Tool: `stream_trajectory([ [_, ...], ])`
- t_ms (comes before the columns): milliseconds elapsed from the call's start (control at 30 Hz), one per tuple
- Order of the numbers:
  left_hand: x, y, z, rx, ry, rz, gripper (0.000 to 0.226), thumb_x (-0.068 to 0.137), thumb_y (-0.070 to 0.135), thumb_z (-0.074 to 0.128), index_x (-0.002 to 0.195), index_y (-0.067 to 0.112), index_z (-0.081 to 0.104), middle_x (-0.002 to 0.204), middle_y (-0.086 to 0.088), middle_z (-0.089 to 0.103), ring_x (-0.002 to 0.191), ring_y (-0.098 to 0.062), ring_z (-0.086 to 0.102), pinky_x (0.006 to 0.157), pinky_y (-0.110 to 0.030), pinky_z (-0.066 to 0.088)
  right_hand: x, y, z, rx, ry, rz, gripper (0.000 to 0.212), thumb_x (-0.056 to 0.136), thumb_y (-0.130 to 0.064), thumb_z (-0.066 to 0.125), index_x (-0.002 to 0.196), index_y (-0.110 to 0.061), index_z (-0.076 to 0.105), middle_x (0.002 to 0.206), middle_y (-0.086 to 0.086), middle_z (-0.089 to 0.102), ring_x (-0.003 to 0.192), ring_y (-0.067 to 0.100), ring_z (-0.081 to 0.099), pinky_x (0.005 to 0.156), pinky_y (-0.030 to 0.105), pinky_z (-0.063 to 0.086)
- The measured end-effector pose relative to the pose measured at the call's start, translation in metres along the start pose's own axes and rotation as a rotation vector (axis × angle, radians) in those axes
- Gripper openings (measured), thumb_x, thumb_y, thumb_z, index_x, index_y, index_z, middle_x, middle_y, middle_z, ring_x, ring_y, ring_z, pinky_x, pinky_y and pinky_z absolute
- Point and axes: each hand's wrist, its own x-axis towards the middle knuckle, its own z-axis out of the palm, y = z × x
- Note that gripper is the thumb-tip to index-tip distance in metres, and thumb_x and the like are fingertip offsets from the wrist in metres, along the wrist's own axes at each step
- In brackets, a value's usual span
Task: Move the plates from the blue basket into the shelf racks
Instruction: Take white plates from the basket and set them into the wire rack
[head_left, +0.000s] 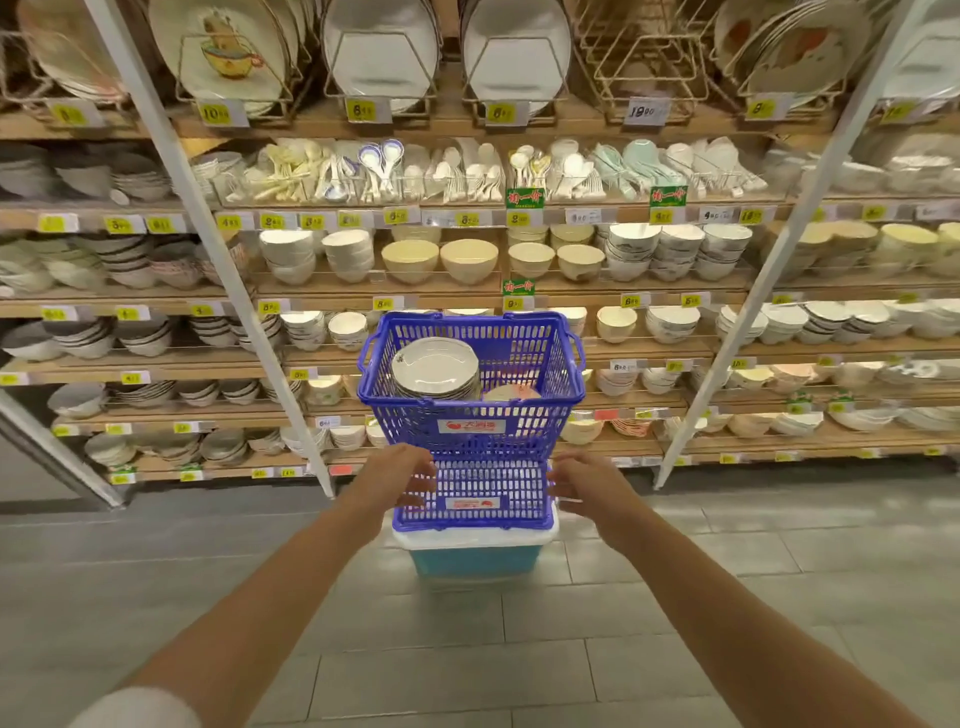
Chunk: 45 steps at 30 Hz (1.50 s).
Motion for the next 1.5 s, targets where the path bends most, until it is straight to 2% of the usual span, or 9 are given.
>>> stream_trajectory([
  [200,0.091,0.031,0.006,-0.035,-0.008,-0.045,0.013,0.093,0.015,0.052,0.094,0.009,0.064,0.086,-0.008,0.069,0.074,-0.020,0.065,0.064,-0.031,0.054,0.102,-0.037,0.018,0.012,-0.004,-0.001,0.022,0.094,-0.014,0.050,0.115,-0.010,0.056,0.104,0.014,0.067,0.090,0.025,0.065,0.076,0.037,0.053],
  [333,0.154,0.058,0.010,-0.090,0.027,-0.078,0.012,0.094,0.013,0.050,0.094,0.006,0.061,0.081,-0.008,0.065,0.066,-0.018,0.062,0.053,-0.025,0.051,0.176,-0.063,0.025,0.026,-0.062,0.021,0.015,0.094,-0.014,0.050,0.108,-0.014,0.056,0.095,0.010,0.066,0.080,0.021,0.062,0.061,0.028,0.051],
  [600,0.272,0.101,0.003,-0.018,0.178,-0.109,0.015,0.095,0.010,0.046,0.101,0.002,0.057,0.090,-0.010,0.059,0.071,-0.018,0.057,0.055,-0.027,0.045,0.301,-0.123,0.048,-0.095,-0.181,0.085,0.009,0.094,-0.010,0.051,0.090,-0.008,0.059,0.093,0.010,0.061,0.089,0.024,0.061,0.077,0.033,0.047],
  [733,0.317,0.101,-0.006,0.076,0.259,-0.183,0.015,0.095,0.008,0.043,0.086,0.005,0.055,0.080,-0.009,0.053,0.067,-0.018,0.051,0.058,-0.026,0.040,0.344,-0.136,0.062,-0.168,-0.167,0.180,0.010,0.092,-0.007,0.049,0.089,-0.005,0.058,0.091,0.011,0.059,0.090,0.026,0.059,0.070,0.031,0.046],
  [800,0.337,0.100,-0.013,0.120,0.280,-0.213,0.016,0.095,0.006,0.044,0.081,0.005,0.052,0.073,-0.009,0.049,0.061,-0.018,0.047,0.056,-0.027,0.038,0.361,-0.139,0.070,-0.205,-0.172,0.215,0.011,0.094,-0.009,0.049,0.099,-0.003,0.057,0.100,0.012,0.059,0.093,0.027,0.059,0.072,0.034,0.047],
  [967,0.378,0.091,-0.032,0.271,0.286,-0.226,0.017,0.091,0.014,0.051,0.098,0.002,0.061,0.082,-0.010,0.056,0.078,-0.024,0.053,0.075,-0.037,0.049,0.389,-0.140,0.084,-0.302,-0.187,0.280,0.026,0.095,-0.018,0.054,0.117,-0.005,0.050,0.121,0.014,0.058,0.100,0.027,0.059,0.083,0.039,0.050],
  [1133,0.416,0.082,-0.046,0.402,0.202,-0.216,0.019,0.092,0.020,0.053,0.098,0.004,0.061,0.101,-0.015,0.064,0.085,-0.023,0.055,0.074,-0.033,0.043,0.401,-0.129,0.105,-0.399,-0.277,0.349,0.042,0.098,-0.022,0.049,0.136,-0.006,0.042,0.122,0.011,0.051,0.104,0.026,0.057,0.092,0.040,0.048],
  [1333,0.448,0.070,-0.056,0.474,0.045,-0.320,0.042,0.092,0.022,0.055,0.130,0.007,0.046,0.114,-0.007,0.051,0.099,-0.024,0.048,0.081,-0.034,0.040,0.414,-0.119,0.136,-0.436,-0.166,0.382,0.034,0.099,-0.015,0.046,0.130,-0.002,0.045,0.134,0.020,0.052,0.119,0.033,0.056,0.102,0.041,0.045],
  [1500,0.467,0.062,-0.062,0.489,0.024,-0.337,0.041,0.091,0.023,0.055,0.126,0.003,0.050,0.112,-0.011,0.058,0.095,-0.025,0.055,0.074,-0.031,0.044,0.426,-0.125,0.147,-0.533,-0.090,0.385,0.034,0.100,-0.017,0.044,0.129,0.000,0.047,0.118,0.018,0.058,0.105,0.031,0.059,0.091,0.038,0.049],
])
